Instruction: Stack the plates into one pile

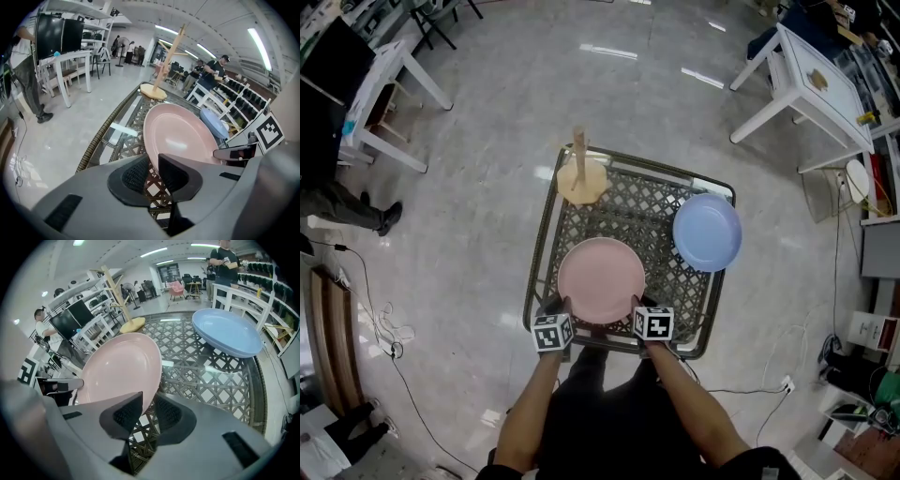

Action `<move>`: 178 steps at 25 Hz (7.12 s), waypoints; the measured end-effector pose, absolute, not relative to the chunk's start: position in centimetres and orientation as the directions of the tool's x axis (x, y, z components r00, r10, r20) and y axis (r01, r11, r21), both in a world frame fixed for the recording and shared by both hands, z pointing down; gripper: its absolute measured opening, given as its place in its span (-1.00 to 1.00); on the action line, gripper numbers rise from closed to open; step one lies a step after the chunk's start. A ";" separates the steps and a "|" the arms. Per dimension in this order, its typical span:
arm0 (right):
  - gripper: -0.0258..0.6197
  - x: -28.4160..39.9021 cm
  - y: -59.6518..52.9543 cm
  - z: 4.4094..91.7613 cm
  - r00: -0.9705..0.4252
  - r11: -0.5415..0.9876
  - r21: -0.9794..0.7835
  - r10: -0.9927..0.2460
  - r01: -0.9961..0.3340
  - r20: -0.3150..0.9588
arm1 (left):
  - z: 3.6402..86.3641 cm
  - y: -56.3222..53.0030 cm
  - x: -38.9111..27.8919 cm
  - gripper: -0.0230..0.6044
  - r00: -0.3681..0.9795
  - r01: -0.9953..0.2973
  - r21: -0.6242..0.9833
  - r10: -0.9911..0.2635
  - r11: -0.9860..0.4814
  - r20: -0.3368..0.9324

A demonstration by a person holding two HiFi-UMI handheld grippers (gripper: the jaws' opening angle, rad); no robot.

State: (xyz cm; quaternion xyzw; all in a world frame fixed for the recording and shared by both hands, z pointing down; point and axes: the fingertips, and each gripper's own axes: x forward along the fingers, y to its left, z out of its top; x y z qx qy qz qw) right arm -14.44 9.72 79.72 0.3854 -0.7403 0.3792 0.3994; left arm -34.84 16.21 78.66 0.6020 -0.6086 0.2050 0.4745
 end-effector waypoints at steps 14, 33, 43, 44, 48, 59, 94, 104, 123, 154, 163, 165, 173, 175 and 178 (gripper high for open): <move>-0.68 -9.4 5.0 74.1 -0.426 0.476 -0.248 -0.312 -0.843 0.849 | 72.0 12.6 -29.4 -0.69 0.113 -0.934 0.298 -0.629 0.197 0.770; -0.69 3.7 -2.4 70.0 -0.417 0.417 -0.244 -0.395 -0.875 0.819 | 68.1 3.8 -16.8 -0.70 0.180 -0.946 0.311 -0.655 0.089 0.734; -0.70 10.1 -6.9 70.0 -0.399 0.386 -0.239 -0.416 -0.891 0.817 | 68.4 -1.3 -10.6 -0.70 0.218 -0.946 0.322 -0.646 0.045 0.731; -0.70 10.6 -7.2 70.1 -0.396 0.383 -0.238 -0.416 -0.893 0.818 | 68.6 -1.7 -10.1 -0.70 0.220 -0.946 0.322 -0.644 0.042 0.732; -0.70 12.2 -8.4 70.7 -0.389 0.377 -0.234 -0.413 -0.896 0.823 | 69.3 -3.2 -8.5 -0.70 0.226 -0.947 0.320 -0.633 0.036 0.740; -0.70 15.0 -10.5 73.4 -0.385 0.373 -0.240 -0.383 -0.896 0.840 | 72.7 -5.4 -5.7 -0.70 0.219 -0.949 0.310 -0.589 0.058 0.778; -0.66 14.5 -13.4 77.8 -0.375 0.381 -0.251 -0.295 -0.890 0.879 | 78.2 -8.3 -6.4 -0.71 0.187 -0.944 0.294 -0.495 0.147 0.848; -0.66 14.5 -13.4 78.1 -0.357 0.371 -0.238 -0.295 -0.897 0.886 | 78.5 -8.3 -6.6 -0.70 0.226 -0.934 0.326 -0.465 0.145 0.856; -0.70 14.3 -12.3 70.6 -0.379 0.421 -0.190 -0.431 -0.887 0.819 | 71.8 -7.1 -8.1 -0.78 0.174 -0.964 0.258 -0.596 0.058 0.784; -0.89 10.1 -1.9 45.2 -0.480 0.426 -0.222 -0.784 -0.877 0.393 | 42.9 -1.4 -4.2 -0.88 0.404 -0.906 0.268 -0.862 -0.329 0.307; -0.89 9.7 0.5 42.3 -0.488 0.431 -0.233 -0.809 -0.872 0.329 | 41.1 0.7 -5.4 -0.88 0.358 -0.924 0.240 -0.895 -0.299 0.265; -0.89 9.5 0.7 42.3 -0.487 0.429 -0.237 -0.811 -0.872 0.325 | 41.3 1.0 -5.7 -0.88 0.352 -0.925 0.248 -0.897 -0.290 0.266; -0.89 9.1 1.5 42.3 -0.497 0.438 -0.241 -0.807 -0.866 0.319 | 41.1 1.2 -6.0 -0.88 0.342 -0.929 0.237 -0.902 -0.283 0.262; -0.89 9.1 1.6 42.5 -0.495 0.437 -0.239 -0.807 -0.867 0.321 | 41.2 1.2 -6.1 -0.88 0.340 -0.929 0.244 -0.903 -0.279 0.262; -0.89 9.2 1.7 42.7 -0.493 0.435 -0.236 -0.807 -0.869 0.326 | 41.3 1.1 -6.1 -0.88 0.337 -0.929 0.250 -0.905 -0.274 0.260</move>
